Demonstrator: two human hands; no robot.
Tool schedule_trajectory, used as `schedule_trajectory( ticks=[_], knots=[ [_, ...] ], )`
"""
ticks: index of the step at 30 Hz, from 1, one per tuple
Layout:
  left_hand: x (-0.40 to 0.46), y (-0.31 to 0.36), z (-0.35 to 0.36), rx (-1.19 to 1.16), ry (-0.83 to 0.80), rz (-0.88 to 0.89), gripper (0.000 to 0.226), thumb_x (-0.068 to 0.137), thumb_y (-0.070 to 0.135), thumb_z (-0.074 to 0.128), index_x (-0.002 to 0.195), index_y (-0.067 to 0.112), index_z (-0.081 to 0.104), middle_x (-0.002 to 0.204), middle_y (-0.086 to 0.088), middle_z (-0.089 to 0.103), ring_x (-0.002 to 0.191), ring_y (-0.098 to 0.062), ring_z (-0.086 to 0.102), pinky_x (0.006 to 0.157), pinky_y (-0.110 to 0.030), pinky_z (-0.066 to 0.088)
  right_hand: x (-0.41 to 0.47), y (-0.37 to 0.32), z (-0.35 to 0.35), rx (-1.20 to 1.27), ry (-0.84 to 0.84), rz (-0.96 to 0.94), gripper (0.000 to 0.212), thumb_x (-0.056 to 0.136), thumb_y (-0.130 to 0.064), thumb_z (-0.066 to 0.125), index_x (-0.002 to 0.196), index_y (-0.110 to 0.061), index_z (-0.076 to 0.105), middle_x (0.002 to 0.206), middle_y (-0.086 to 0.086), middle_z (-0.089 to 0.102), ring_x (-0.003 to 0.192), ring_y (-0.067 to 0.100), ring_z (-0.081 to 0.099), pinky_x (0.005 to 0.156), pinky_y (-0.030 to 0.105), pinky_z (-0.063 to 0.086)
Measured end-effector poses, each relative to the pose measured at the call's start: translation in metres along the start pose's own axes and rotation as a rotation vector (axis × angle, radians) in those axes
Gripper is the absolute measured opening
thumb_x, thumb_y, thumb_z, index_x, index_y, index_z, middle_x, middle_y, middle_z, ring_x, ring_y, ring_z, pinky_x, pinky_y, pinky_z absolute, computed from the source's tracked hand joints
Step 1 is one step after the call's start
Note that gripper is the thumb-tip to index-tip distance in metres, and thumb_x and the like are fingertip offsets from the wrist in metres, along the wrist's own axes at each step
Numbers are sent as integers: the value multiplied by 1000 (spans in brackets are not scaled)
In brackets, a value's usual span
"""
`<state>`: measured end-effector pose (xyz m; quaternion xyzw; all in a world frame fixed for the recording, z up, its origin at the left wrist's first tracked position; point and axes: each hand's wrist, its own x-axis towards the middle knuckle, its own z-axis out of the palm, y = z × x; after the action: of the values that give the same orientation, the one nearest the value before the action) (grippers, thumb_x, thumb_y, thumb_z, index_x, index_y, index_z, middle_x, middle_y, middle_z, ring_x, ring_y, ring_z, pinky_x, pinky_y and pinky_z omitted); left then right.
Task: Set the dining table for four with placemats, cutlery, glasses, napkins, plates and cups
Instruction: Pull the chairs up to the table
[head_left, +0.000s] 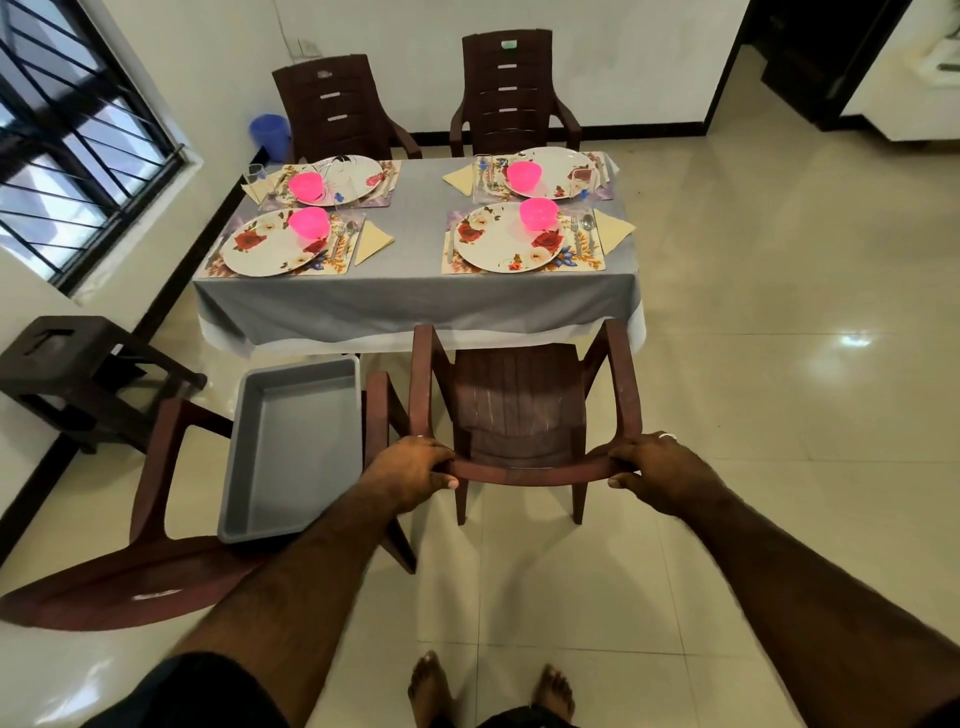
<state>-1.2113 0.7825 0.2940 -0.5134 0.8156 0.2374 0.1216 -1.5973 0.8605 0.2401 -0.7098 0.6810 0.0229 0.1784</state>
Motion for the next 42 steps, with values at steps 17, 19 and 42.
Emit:
schedule_trajectory(
  ticks=[17, 19, 42],
  knots=[
    [0, -1, 4, 14, -39, -15, 32, 104, 35, 62, 135, 29, 66, 130, 4, 68, 125, -19, 60, 112, -43, 46, -3, -15, 10, -232, 14, -110, 40, 102, -63, 44, 132, -41, 57, 128, -16, 66, 113, 18, 64, 97, 41, 48],
    [-1, -1, 4, 1, -41, -19, 32, 103, 35, 63, 134, 30, 67, 129, 4, 68, 124, -18, 60, 111, -43, 46, -3, -15, 11, -230, 19, -110, 40, 101, -63, 44, 132, -42, 57, 128, -17, 66, 113, 17, 64, 97, 41, 49],
    [0, 7, 9, -29, -41, -89, 32, 103, 36, 62, 135, 33, 66, 127, 4, 67, 124, -21, 59, 112, -47, 46, -10, -26, -7, -127, -20, -10, 44, 98, -66, 49, 128, -39, 65, 117, -12, 71, 107, 19, 66, 94, 39, 54]
  ],
)
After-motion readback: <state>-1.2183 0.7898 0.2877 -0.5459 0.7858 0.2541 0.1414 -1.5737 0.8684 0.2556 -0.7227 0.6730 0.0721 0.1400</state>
